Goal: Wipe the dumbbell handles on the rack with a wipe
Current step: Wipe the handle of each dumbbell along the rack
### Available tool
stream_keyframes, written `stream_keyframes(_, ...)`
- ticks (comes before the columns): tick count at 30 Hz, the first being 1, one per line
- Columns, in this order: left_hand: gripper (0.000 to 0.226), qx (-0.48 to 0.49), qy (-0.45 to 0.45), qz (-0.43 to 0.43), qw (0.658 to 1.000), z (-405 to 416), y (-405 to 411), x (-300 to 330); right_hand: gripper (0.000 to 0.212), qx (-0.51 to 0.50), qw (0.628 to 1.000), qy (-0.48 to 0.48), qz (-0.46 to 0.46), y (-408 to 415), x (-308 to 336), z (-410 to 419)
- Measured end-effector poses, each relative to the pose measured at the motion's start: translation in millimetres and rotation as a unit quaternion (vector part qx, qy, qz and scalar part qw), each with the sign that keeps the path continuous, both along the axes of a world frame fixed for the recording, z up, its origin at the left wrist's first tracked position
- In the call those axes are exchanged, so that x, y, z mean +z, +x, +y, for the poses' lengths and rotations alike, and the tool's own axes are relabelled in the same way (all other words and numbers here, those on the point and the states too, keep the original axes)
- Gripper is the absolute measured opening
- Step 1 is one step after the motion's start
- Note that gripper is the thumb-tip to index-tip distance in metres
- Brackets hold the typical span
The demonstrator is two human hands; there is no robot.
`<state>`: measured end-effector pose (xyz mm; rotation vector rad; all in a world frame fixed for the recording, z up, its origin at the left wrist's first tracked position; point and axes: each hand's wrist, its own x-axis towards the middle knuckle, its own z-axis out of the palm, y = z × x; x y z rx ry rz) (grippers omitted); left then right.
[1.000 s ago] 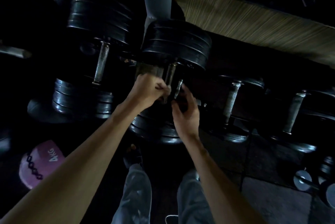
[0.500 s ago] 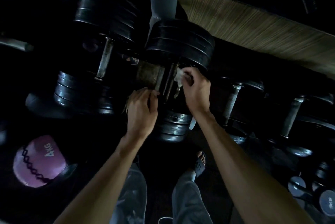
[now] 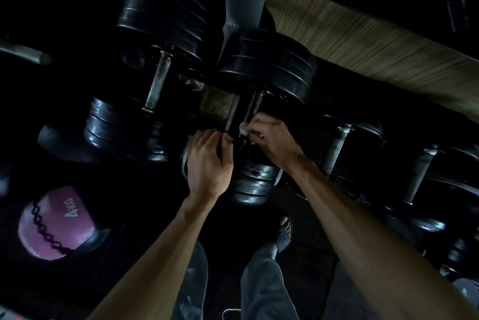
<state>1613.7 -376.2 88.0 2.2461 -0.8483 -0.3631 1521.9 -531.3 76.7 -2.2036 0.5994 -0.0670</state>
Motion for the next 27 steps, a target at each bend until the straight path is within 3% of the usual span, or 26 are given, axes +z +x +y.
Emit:
stream_keyframes(3,0.036,0.011,-0.008,0.004,1.000,1,-1,0,0.012,-0.086,0.990,-0.098,-0.053,16,-2,-8)
stream_keyframes(5,0.036,0.011,-0.006,0.007,1.000,0,0,-2,0.013,-0.096,0.991,-0.084,-0.049,19,-2,-12)
stream_keyframes(10,0.036,0.013,0.012,0.016,1.000,1,-1,-1,0.010,0.065,0.997,0.028,0.034,0,4,-1)
stream_keyframes(16,0.036,0.017,-0.001,0.012,1.000,2,-2,-2,0.016,-0.092,0.994,-0.046,-0.036,18,1,-13)
stream_keyframes(21,0.036,0.021,0.006,0.011,1.000,1,-1,0,0.012,0.066,0.995,0.042,0.062,-3,4,2)
stream_keyframes(27,0.036,0.026,0.003,0.015,1.000,1,-1,-1,0.011,-0.091,0.995,-0.031,-0.040,21,5,-22)
